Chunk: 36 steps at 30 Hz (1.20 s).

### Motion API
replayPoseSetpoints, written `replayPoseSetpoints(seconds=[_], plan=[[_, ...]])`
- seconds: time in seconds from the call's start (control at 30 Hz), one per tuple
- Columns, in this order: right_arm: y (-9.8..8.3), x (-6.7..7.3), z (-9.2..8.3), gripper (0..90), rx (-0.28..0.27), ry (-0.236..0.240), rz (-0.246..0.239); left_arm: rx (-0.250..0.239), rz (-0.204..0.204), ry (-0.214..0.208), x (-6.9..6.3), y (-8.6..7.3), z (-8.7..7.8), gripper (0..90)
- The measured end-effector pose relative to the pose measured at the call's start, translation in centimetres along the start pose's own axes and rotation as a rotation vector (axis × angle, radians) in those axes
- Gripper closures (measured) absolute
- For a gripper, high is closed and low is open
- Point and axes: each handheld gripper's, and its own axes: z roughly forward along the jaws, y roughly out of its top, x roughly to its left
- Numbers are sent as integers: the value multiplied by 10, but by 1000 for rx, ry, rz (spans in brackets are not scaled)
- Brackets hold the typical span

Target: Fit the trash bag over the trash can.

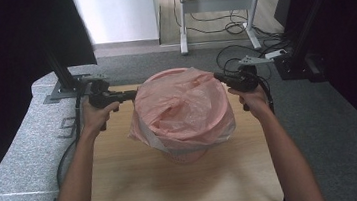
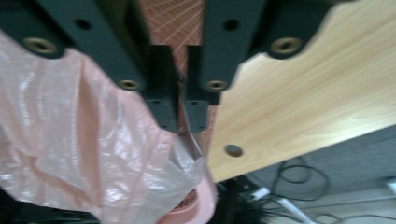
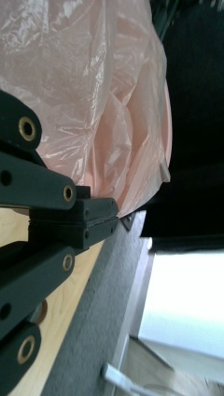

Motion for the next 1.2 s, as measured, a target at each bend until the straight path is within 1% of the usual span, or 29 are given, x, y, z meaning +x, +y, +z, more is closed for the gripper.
replayPoseSetpoints(seconds=[0.03, 0.07, 0.13, 0.2, 0.23, 0.27, 0.3, 0.33, 0.37, 0.4, 0.43, 0.47, 0.53, 0.57, 0.6, 0.67, 0.7, 0.73, 0.77, 0.8, 0.87, 0.9, 0.93, 0.97, 1.0, 1.07, 1.13, 1.17, 1.2], plan=[[0, 1, -1, 892, 4, 8, 4, 0, 2, 10, -1, 0, -1, 893], [-1, 3, -4, 892, 10, 21, -3, -5, 4, 20, -3, -1, -3, 895], [-2, 5, -8, 891, 19, 40, -21, -28, 14, 46, -7, 0, -9, 896], [-3, 8, -12, 891, 23, 39, -24, -61, 27, 63, -12, 3, -15, 892], [-3, 9, -14, 891, 22, 39, -29, -64, 35, 60, -14, 4, -17, 877], [-3, 9, -16, 890, 23, 37, -32, -66, 41, 67, -16, 6, -18, 843], [-4, 9, -17, 890, 24, 35, -34, -82, 46, 89, -17, 7, -19, 777], [-4, 9, -17, 890, 25, 35, -36, -90, 42, 79, -18, 9, -19, 685], [-4, 10, -17, 889, 26, 34, -39, -83, 40, 66, -17, 9, -18, 632], [-3, 10, -17, 888, 26, 33, -40, -59, 33, 55, -16, 11, -14, 585], [-3, 10, -17, 886, 27, 33, -43, -24, 19, 45, -13, 12, -9, 504], [-3, 10, -16, 885, 26, 32, -42, 1, 15, 51, -11, 12, -5, 463], [-4, 9, -16, 881, 22, 31, -33, 13, -2, 18, -7, 11, 2, 460], [-4, 8, -16, 881, 22, 31, -30, 9, -1, -12, -7, 10, 3, 488], [-4, 8, -15, 881, 22, 31, -28, 7, -2, -32, -7, 10, 3, 604], [-5, 7, -15, 882, 25, 32, -32, 6, -2, -16, -9, 12, 3, 654], [-4, 7, -15, 884, 24, 25, -40, -11, -2, -5, -9, 13, 0, 698], [-4, 7, -16, 885, 21, 16, -46, -28, -2, 2, -9, 14, -4, 765], [-3, 6, -17, 886, 19, 10, -57, -33, -1, -8, -9, 15, -5, 852], [-2, 7, -17, 887, 23, 2, -80, -23, 11, 3, -10, 15, -5, 868], [-1, 11, -16, 888, 33, -22, -142, -24, 27, 34, -12, 15, -4, 889], [-1, 12, -14, 888, 35, -30, -163, -31, 23, 45, -12, 15, -3, 892], [-2, 12, -12, 889, 39, -34, -177, -36, 17, 47, -11, 15, -3, 893], [-3, 11, -10, 889, 41, -33, -172, -44, 10, 55, -9, 15, -2, 894], [-5, 9, -7, 890, 45, -32, -163, -54, 1, 54, -7, 15, 0, 894], [-9, 7, -1, 892, 64, -21, -154, -77, -24, 35, -1, 14, 2, 894], [-11, 6, 5, 894, 61, -21, -139, -96, -51, 45, 4, 14, 5, 894], [-11, 6, 7, 894, 63, -23, -140, -80, -58, 65, 7, 15, 7, 894], [-11, 7, 9, 894, 66, -23, -141, -78, -69, 64, 10, 14, 10, 895]])
